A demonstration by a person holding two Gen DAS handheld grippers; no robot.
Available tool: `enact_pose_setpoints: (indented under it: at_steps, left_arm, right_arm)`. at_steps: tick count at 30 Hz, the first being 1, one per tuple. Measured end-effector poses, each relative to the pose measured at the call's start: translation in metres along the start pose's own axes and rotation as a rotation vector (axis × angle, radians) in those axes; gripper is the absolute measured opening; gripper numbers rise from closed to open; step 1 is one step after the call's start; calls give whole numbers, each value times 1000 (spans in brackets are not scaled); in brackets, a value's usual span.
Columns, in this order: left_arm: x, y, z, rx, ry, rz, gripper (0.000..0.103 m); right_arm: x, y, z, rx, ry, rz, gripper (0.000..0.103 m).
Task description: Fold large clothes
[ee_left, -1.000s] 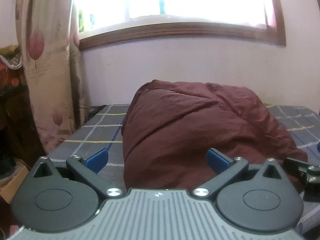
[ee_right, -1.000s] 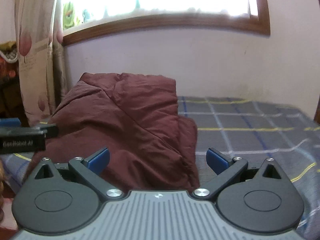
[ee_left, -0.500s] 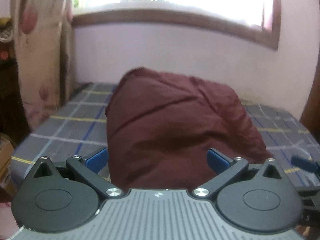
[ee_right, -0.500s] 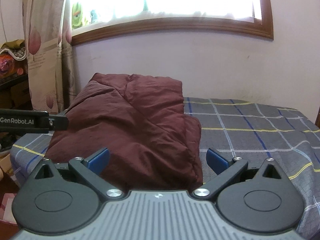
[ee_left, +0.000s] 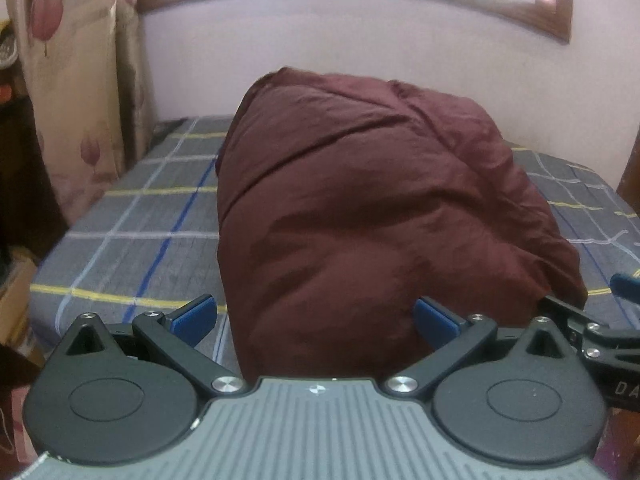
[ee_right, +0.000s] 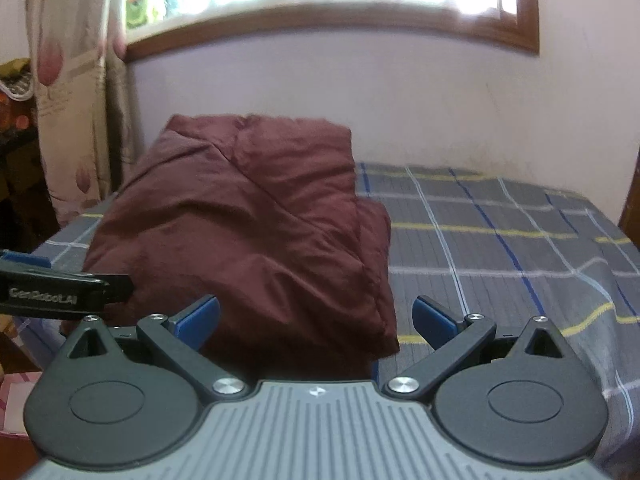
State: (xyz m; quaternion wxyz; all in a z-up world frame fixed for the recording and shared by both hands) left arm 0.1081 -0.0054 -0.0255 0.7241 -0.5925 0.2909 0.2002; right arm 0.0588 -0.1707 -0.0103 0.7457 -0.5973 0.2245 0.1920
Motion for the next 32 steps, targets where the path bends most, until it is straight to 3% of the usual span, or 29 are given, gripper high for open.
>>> enact_pose_setpoints:
  at_steps: [4, 15, 32]
  left_arm:
    - [1, 4, 2, -23, 4, 16, 103]
    - [3, 9, 2, -63, 12, 36, 103]
    - [-3, 6, -2, 3, -50, -21, 103]
  right_arm:
    - [5, 5, -2, -12, 40, 37, 103]
    - [10, 12, -3, 0, 33, 88, 103]
    - [12, 11, -2, 1, 33, 94, 103]
Point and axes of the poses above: each gripper's, at about its wrist camera, not at the fingertips, and x roughly the way its jaws point, z to its left, y to its underside, the point moved 8 cm from there along x, roughly the way its jaws point, and after that the axes turned 9 degrees about x, right-handed, at the moved point
